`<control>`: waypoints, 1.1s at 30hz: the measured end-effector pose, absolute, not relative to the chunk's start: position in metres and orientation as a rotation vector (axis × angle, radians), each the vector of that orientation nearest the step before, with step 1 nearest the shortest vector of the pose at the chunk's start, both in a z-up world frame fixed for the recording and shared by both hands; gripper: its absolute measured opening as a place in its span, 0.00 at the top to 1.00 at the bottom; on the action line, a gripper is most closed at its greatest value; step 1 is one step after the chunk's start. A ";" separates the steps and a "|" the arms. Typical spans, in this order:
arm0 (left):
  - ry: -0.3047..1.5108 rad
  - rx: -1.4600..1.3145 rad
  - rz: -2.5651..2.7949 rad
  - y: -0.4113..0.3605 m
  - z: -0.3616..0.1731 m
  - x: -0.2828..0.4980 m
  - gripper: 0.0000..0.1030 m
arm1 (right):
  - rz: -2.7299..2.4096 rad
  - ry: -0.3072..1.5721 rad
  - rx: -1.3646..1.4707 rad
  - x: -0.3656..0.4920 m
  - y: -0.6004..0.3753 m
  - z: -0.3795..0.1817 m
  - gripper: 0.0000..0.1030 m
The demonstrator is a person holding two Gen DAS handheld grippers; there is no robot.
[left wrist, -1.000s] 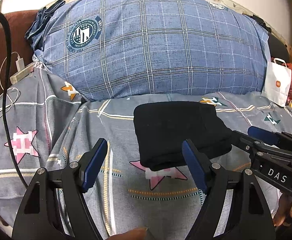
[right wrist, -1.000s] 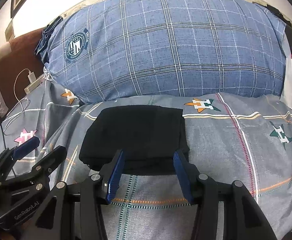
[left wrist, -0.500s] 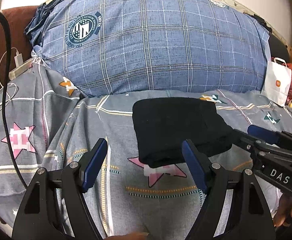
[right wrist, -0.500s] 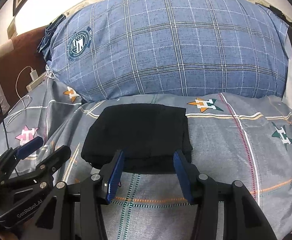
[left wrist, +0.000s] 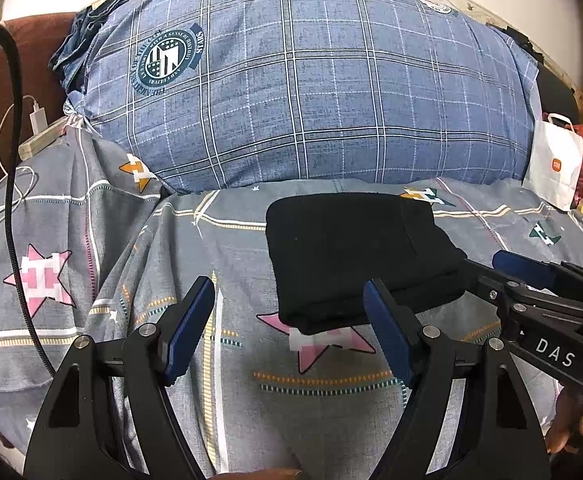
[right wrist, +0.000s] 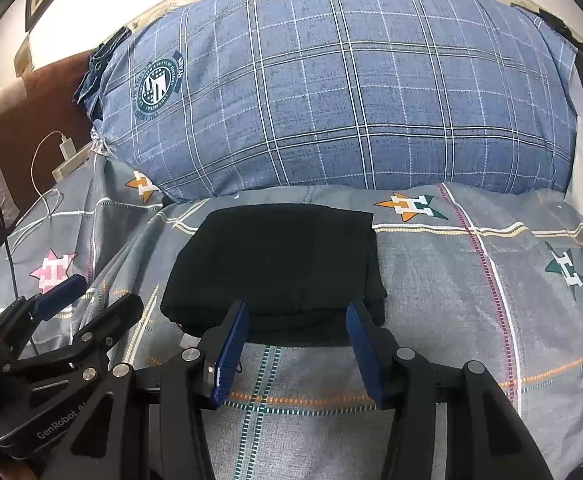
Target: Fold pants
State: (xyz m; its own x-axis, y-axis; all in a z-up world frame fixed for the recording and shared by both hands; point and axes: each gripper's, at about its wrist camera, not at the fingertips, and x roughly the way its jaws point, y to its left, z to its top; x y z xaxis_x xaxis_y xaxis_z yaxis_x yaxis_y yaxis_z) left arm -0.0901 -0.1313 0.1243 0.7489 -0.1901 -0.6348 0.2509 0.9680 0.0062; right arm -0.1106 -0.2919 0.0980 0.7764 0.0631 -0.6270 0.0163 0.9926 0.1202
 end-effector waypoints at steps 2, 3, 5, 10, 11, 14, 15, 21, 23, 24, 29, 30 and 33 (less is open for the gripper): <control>0.682 0.096 -0.238 -0.131 0.125 -0.090 0.25 | 0.028 0.683 0.121 -0.110 -0.292 0.098 0.52; 0.683 0.095 -0.239 -0.131 0.124 -0.090 0.25 | 0.028 0.683 0.122 -0.110 -0.292 0.098 0.52; 0.686 0.097 -0.240 -0.131 0.124 -0.090 0.25 | 0.029 0.686 0.122 -0.109 -0.290 0.098 0.52; 0.686 0.099 -0.240 -0.132 0.124 -0.091 0.25 | 0.033 0.687 0.115 -0.109 -0.288 0.098 0.52; 0.690 0.098 -0.241 -0.132 0.123 -0.091 0.25 | 0.032 0.686 0.115 -0.110 -0.288 0.098 0.52; 0.691 0.100 -0.242 -0.133 0.122 -0.091 0.25 | 0.030 0.685 0.121 -0.110 -0.290 0.098 0.52; 0.692 0.103 -0.243 -0.134 0.122 -0.091 0.25 | 0.027 0.684 0.124 -0.111 -0.291 0.098 0.52; 0.693 0.104 -0.243 -0.134 0.121 -0.091 0.25 | 0.031 0.690 0.124 -0.110 -0.292 0.096 0.52; 0.693 0.102 -0.242 -0.134 0.121 -0.091 0.25 | 0.035 0.692 0.120 -0.110 -0.291 0.096 0.52; 0.696 0.102 -0.243 -0.134 0.120 -0.090 0.25 | 0.035 0.692 0.118 -0.109 -0.290 0.095 0.52; 0.702 0.102 -0.245 -0.133 0.118 -0.089 0.25 | 0.037 0.699 0.116 -0.108 -0.289 0.093 0.52; 0.702 0.101 -0.247 -0.133 0.118 -0.089 0.25 | 0.038 0.699 0.117 -0.108 -0.289 0.093 0.52; 0.695 0.100 -0.246 -0.132 0.120 -0.091 0.25 | 0.037 0.703 0.114 -0.109 -0.288 0.093 0.52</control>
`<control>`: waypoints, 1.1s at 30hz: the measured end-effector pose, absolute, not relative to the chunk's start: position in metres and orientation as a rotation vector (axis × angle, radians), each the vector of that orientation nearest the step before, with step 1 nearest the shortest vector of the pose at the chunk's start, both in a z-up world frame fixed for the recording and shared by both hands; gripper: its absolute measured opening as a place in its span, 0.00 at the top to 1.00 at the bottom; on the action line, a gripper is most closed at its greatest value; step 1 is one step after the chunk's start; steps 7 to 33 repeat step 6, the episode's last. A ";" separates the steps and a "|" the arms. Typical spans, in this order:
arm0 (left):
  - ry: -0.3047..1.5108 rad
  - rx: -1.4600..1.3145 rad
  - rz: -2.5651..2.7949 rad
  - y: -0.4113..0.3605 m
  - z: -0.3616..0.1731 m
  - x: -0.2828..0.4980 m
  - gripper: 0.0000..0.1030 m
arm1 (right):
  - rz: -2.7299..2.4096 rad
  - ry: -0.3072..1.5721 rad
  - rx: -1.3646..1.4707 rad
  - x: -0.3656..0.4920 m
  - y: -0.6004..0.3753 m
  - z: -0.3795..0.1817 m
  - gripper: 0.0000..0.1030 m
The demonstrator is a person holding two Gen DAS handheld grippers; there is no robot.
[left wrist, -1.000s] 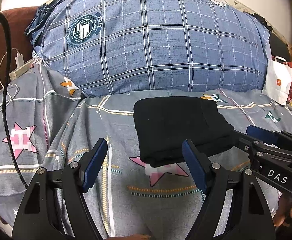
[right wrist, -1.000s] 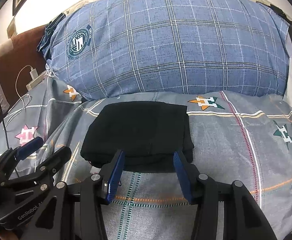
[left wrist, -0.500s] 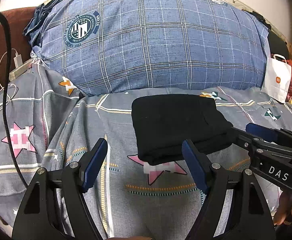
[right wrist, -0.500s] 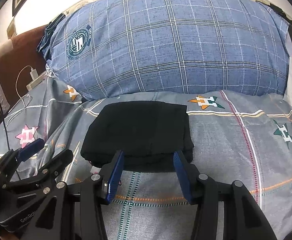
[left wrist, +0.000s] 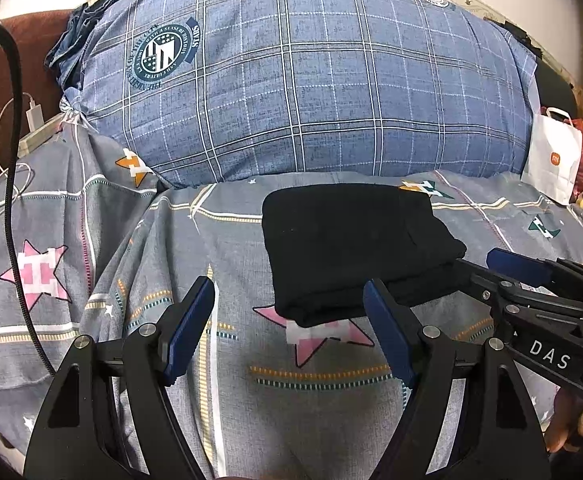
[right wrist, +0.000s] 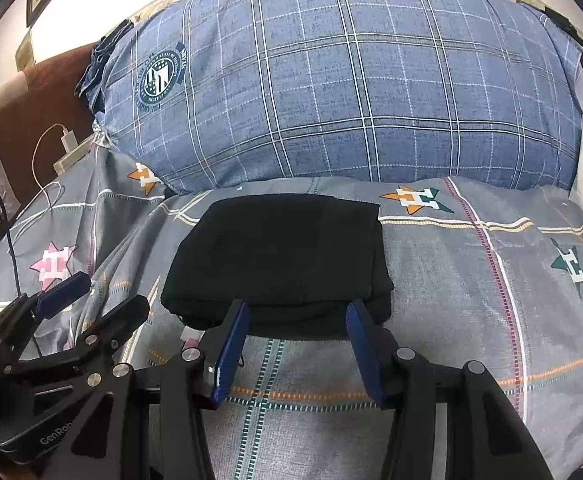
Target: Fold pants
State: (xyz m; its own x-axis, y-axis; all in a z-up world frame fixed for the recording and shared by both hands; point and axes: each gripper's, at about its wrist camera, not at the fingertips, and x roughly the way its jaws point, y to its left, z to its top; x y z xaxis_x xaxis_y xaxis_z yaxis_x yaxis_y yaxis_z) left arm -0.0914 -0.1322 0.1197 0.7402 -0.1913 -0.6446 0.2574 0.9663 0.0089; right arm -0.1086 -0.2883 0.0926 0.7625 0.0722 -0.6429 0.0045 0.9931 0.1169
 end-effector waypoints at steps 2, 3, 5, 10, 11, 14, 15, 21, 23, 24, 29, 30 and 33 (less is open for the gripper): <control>0.670 0.103 -0.234 -0.131 0.123 -0.096 0.25 | 0.039 0.702 0.114 -0.110 -0.288 0.093 0.52; 0.670 0.102 -0.238 -0.130 0.125 -0.097 0.25 | 0.037 0.700 0.114 -0.112 -0.288 0.094 0.52; 0.673 0.096 -0.253 -0.129 0.128 -0.100 0.25 | 0.035 0.698 0.113 -0.114 -0.289 0.096 0.52; 0.672 0.093 -0.260 -0.128 0.131 -0.103 0.25 | 0.035 0.697 0.114 -0.116 -0.290 0.098 0.52; 0.672 0.093 -0.260 -0.128 0.131 -0.103 0.25 | 0.035 0.697 0.114 -0.116 -0.290 0.098 0.52; 0.672 0.093 -0.260 -0.128 0.131 -0.103 0.25 | 0.035 0.697 0.114 -0.116 -0.290 0.098 0.52; 0.672 0.093 -0.260 -0.128 0.131 -0.103 0.25 | 0.035 0.697 0.114 -0.116 -0.290 0.098 0.52; 0.672 0.093 -0.260 -0.128 0.131 -0.103 0.25 | 0.035 0.697 0.114 -0.116 -0.290 0.098 0.52; 0.672 0.093 -0.260 -0.128 0.131 -0.103 0.25 | 0.035 0.697 0.114 -0.116 -0.290 0.098 0.52; 0.672 0.093 -0.260 -0.128 0.131 -0.103 0.25 | 0.035 0.697 0.114 -0.116 -0.290 0.098 0.52; 0.672 0.093 -0.260 -0.128 0.131 -0.103 0.25 | 0.035 0.697 0.114 -0.116 -0.290 0.098 0.52; 0.672 0.093 -0.260 -0.128 0.131 -0.103 0.25 | 0.035 0.697 0.114 -0.116 -0.290 0.098 0.52; 0.672 0.093 -0.260 -0.128 0.131 -0.103 0.25 | 0.035 0.697 0.114 -0.116 -0.290 0.098 0.52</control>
